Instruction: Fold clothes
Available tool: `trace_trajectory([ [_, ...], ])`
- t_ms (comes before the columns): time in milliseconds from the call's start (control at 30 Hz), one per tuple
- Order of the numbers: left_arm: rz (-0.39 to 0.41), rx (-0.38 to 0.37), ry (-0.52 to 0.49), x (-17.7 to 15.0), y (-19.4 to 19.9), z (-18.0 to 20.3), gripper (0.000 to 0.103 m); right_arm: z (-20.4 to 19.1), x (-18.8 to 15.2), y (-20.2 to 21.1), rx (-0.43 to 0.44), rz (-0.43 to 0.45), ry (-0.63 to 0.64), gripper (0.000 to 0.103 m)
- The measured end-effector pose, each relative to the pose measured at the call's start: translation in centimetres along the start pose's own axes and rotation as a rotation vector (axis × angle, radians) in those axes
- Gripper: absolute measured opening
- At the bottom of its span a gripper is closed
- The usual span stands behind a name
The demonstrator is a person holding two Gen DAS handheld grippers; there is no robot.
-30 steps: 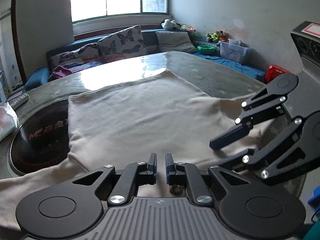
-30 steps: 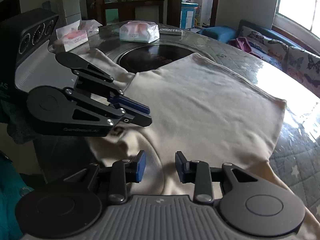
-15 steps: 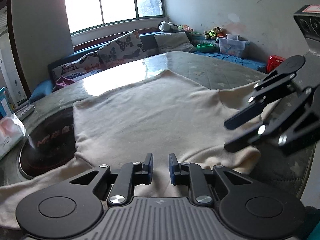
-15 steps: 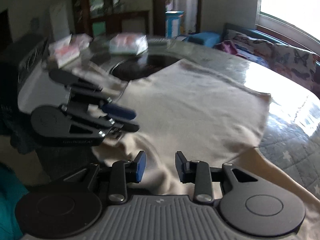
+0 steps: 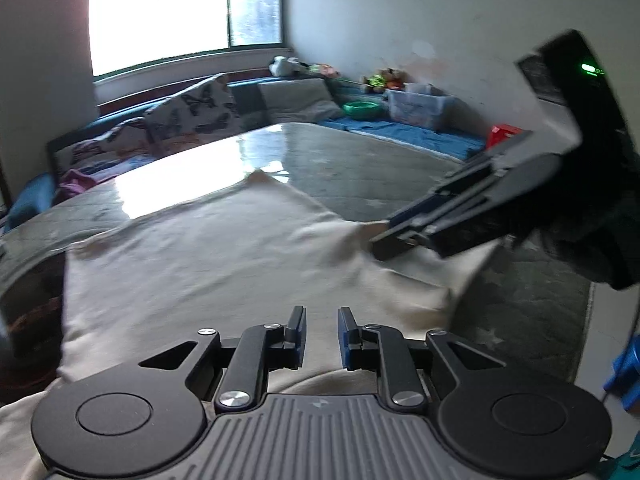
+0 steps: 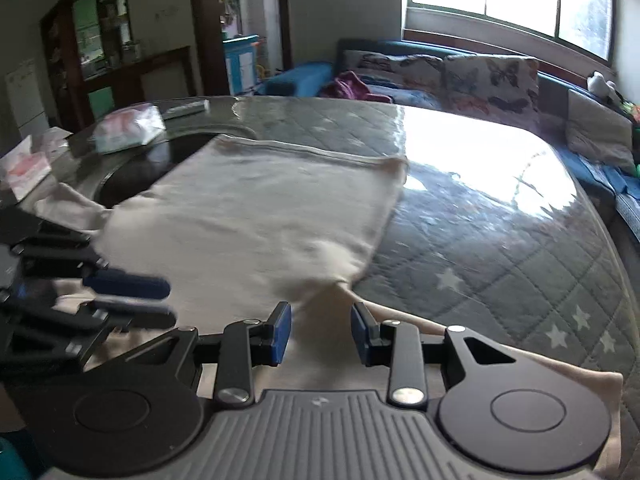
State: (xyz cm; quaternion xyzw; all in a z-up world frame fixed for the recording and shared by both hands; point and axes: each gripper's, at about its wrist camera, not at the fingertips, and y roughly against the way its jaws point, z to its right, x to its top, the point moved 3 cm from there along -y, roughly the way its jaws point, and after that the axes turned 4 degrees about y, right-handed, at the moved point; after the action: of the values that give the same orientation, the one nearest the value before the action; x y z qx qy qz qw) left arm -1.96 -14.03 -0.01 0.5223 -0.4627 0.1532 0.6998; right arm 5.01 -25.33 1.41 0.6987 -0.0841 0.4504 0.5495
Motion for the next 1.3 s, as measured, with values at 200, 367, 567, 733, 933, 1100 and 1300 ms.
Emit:
trace_trajectory([
  [200,-0.027,-0.021,-0.025,-0.6,-0.7,0.9,0.019,2.2,-1.0,-0.7,-0.027,-0.004,-0.048,0.033],
  [367,-0.032,-0.027,-0.038,-0.6,-0.9,1.0,0.019,4.2,-1.5,-0.1,-0.084,0.009,-0.092,0.033],
  [567,-0.033,-0.029,-0.039,-0.6,-1.0,0.9,0.019,6.6,-2.6,1.2,-0.197,0.015,-0.138,0.038],
  [733,-0.032,-0.032,-0.039,-0.6,-1.1,0.9,0.020,8.9,-4.1,3.4,-0.279,0.031,-0.210,0.038],
  [933,-0.030,-0.034,-0.042,-0.5,-1.2,0.9,0.021,11.0,-6.7,6.2,-0.390,0.011,-0.283,0.041],
  [1100,-0.031,-0.030,-0.043,-0.4,-1.3,0.9,0.022,12.3,-8.8,6.9,-0.436,-0.015,-0.339,0.042],
  [1300,-0.031,-0.018,-0.046,-0.4,-1.3,0.9,0.026,13.3,-9.8,7.2,-0.425,0.001,-0.421,0.036],
])
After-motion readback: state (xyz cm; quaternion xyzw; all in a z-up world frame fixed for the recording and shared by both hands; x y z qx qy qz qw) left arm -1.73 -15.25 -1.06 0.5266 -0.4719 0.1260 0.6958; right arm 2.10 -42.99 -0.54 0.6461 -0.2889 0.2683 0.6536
